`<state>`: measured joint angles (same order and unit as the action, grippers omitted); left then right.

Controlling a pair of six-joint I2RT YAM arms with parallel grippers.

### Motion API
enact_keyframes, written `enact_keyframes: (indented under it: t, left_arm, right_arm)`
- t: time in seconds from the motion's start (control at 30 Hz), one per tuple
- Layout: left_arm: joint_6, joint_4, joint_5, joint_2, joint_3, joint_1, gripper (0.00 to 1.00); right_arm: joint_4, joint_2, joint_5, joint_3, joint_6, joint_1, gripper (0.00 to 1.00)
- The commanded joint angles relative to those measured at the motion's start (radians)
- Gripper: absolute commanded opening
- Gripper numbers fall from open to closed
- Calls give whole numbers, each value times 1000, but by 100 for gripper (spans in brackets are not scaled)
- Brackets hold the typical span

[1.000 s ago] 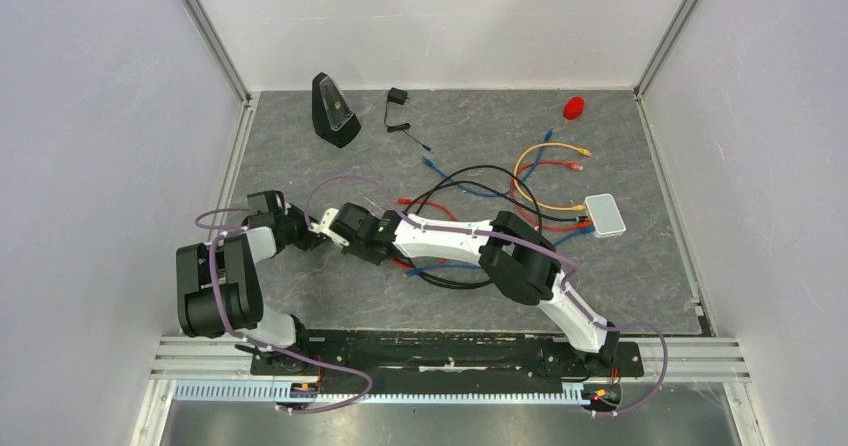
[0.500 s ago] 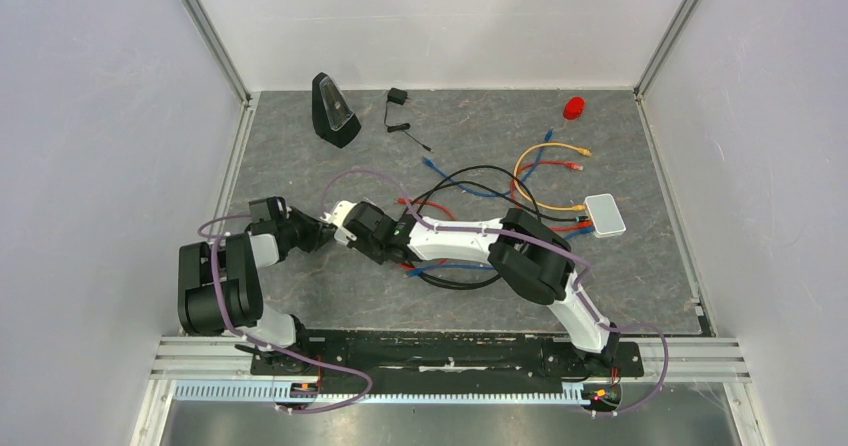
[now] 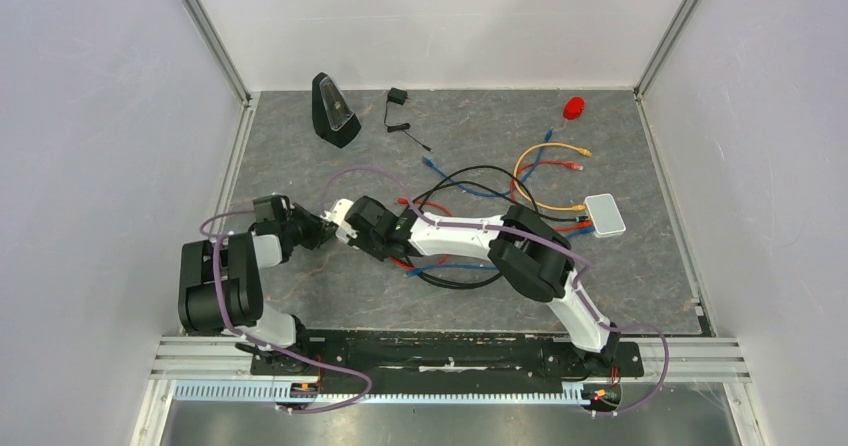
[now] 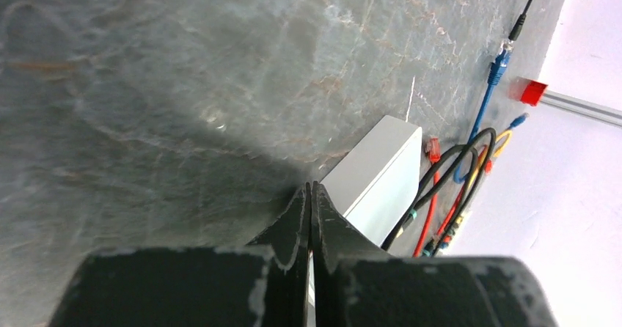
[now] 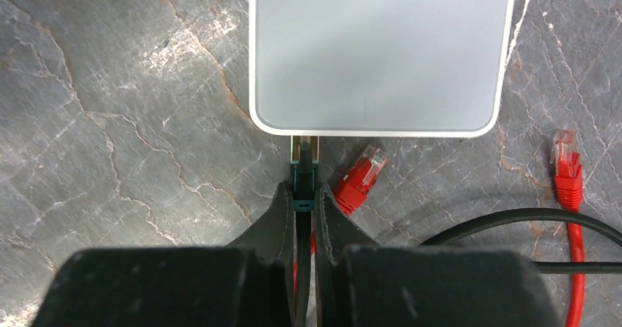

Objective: Insert the plug into the switch port
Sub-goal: Insert the connector into the switch port.

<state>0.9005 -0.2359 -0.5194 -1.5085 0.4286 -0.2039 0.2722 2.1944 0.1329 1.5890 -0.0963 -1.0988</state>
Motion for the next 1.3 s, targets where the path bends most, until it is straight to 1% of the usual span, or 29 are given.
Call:
enact_keyframes:
  t: [0.0,0.07,0.13,0.17,0.27,0.37,0.43,0.5,0.53,0.57,0.63,0.7,0.77,0.9,0.93,1.03,1.1,1.23,1.27]
  left_arm:
    - [15,109,-206,-5,-13,154,2]
    - [59,72,-210,-1,-32,184,2]
    - [104,27,-208,-1,-62,192,2]
    - [112,18,-209,-5,-74,221,2]
    - [100,29,-194,-16,-91,225,2]
    - [92,43,-183,-11,-82,220,2]
    - [34,151,-135,19,-25,206,2]
    - [-72,341,-2,52,73,160,3]
    - [-121,407,62,60,129,140,4]
    - [-150,460,93,61,170,118,5]
    - [-188,509,104,57,243,72,9]
    - [-223,571,152,52,309,44,16]
    - [-244,608,191,52,358,26,22]
    - [-253,620,227,74,381,4,26]
    - [-257,616,219,81,383,3,27]
    - [-297,604,159,95,387,5,27]
    - [-324,610,140,111,388,5,27]
    - [-372,647,108,119,405,5,27]
    - [-379,656,97,119,409,4,27]
  right_arm:
    - [-214,96,-10,125,-55,14,0]
    - [-215,107,3,159,-52,19,0]
    - [-223,109,13,177,-36,27,0]
    - [-235,109,12,176,-29,29,0]
    - [-264,97,9,140,-19,37,0]
    - [-333,65,-7,61,-35,40,0]
    - [-350,47,-31,18,-48,40,0]
    - [-345,36,-64,2,-59,39,0]
    - [-343,29,-76,-10,-64,39,1]
    - [-344,21,-80,-24,-71,37,3]
    - [-340,6,-71,-49,-75,36,9]
    - [-334,-13,-57,-75,-75,35,21]
    - [-329,-44,-48,-105,-70,37,30]
    - [-330,-144,-60,-189,-43,50,42]
    - [-333,-168,-70,-209,-36,56,43]
    - [-341,-243,-130,-274,-16,79,44]
    - [-336,-276,-196,-310,-32,86,44]
    - [-314,-310,-268,-355,-71,85,37]
    - [-306,-312,-273,-363,-68,85,37]
